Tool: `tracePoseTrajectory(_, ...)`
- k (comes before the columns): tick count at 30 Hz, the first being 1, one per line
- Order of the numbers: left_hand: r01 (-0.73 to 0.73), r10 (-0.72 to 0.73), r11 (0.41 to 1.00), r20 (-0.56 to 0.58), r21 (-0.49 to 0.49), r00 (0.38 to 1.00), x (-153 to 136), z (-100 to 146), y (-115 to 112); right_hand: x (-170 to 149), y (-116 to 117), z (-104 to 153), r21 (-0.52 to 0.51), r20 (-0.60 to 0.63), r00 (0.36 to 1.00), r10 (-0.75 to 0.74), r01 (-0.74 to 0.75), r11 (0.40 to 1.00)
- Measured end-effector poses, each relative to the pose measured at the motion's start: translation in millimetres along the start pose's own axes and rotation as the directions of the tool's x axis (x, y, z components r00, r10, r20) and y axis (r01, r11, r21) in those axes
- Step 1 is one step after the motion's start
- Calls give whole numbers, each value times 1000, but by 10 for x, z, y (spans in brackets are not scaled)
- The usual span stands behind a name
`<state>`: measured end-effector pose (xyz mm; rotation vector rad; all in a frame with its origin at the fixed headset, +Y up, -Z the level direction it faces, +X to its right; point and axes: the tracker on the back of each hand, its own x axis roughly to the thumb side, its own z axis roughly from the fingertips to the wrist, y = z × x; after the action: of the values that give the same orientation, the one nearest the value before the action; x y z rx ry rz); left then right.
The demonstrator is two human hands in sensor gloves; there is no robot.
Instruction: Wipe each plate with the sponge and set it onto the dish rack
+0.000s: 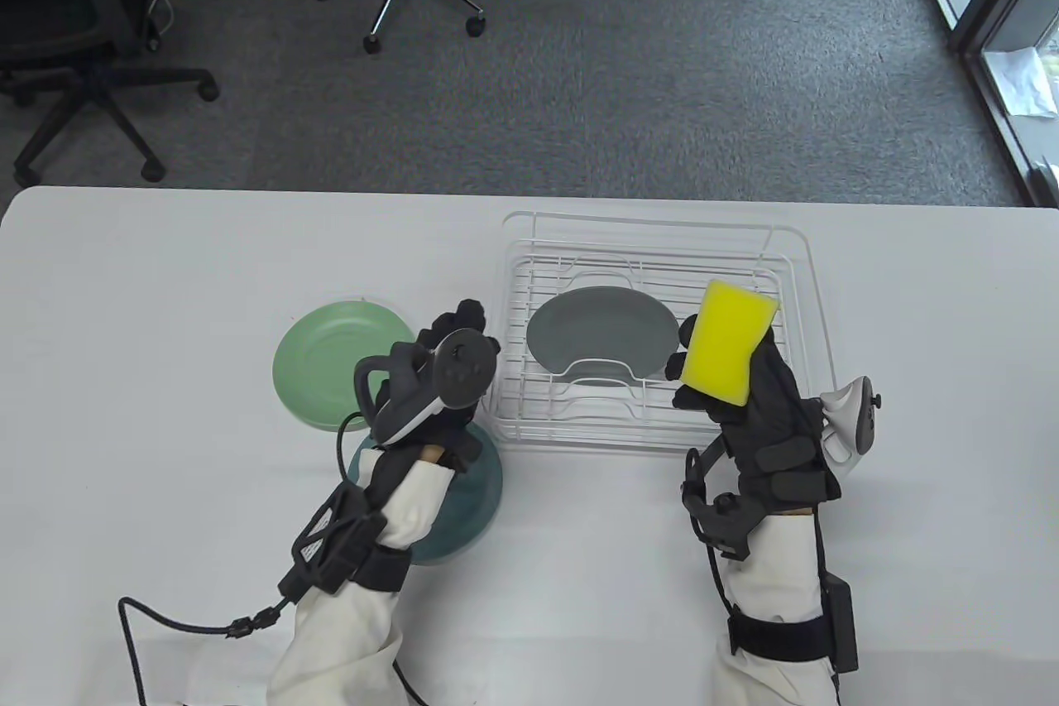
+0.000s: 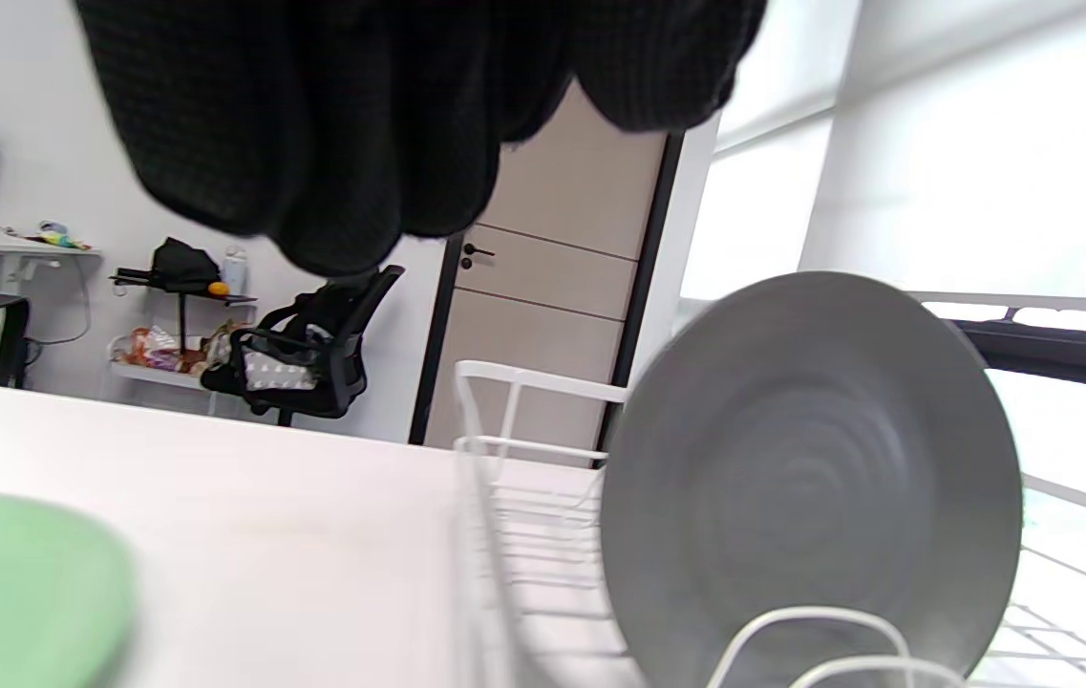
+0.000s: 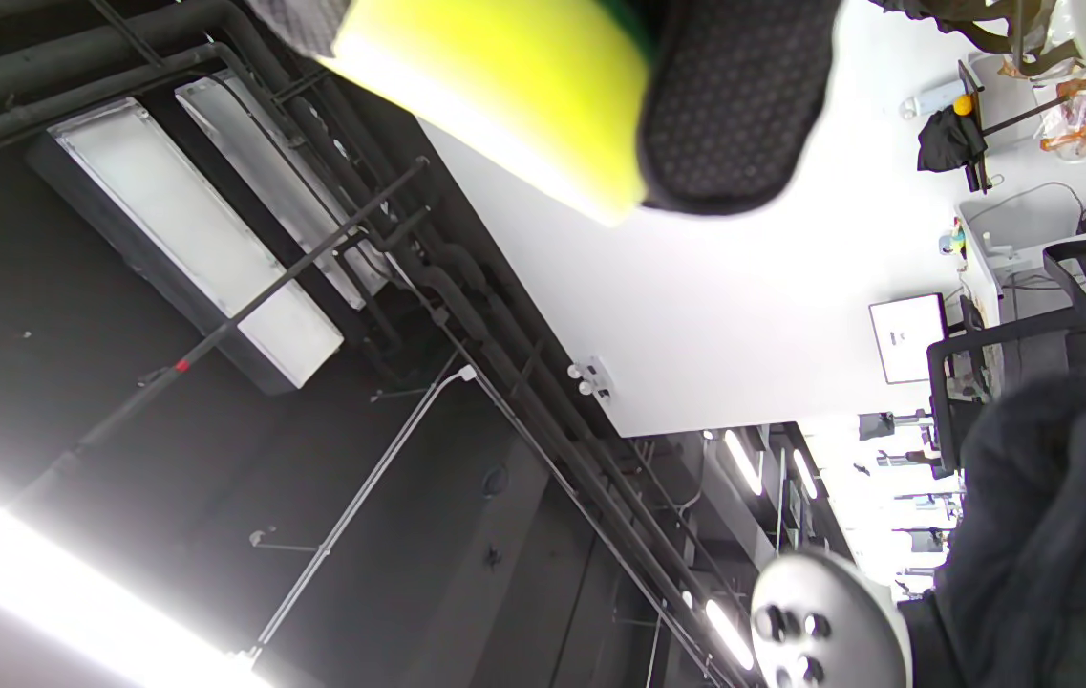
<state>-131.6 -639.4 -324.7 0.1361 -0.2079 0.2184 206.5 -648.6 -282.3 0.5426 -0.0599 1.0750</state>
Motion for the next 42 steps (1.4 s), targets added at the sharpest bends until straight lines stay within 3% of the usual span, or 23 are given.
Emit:
tracePoseTrajectory(6, 28, -24, 999, -117, 27, 993, -457, 268, -48, -26, 20, -13, 8, -11, 1000, 4, -4, 1000)
tracePoseTrajectory(17, 66, -124, 968, -233, -243, 964, -930, 434, -494, -18, -1, -6, -9, -7, 1000, -7, 7, 1000)
tracePoseTrajectory(22, 107, -207, 924, -244, -366, 947, -1012, 481, -621, -43, 5, -13, -5, -18, 1000, -12, 12, 1000)
tracePoseTrajectory(34, 131, -294, 850, -252, -511, 922, -1055, 516, -939, -57, -22, -1, -14, -17, 1000, -1, 1, 1000)
tracePoseTrajectory(38, 190, -343, 851, -244, -489, 907, -1080, 511, -1010, -65, -37, 3, -25, -23, 1000, -1, 1, 1000)
tracePoseTrajectory(42, 122, -279, 873, -277, -473, 919, -1145, 510, -1005, -67, -46, 9, -35, -28, 1000, 2, -3, 999)
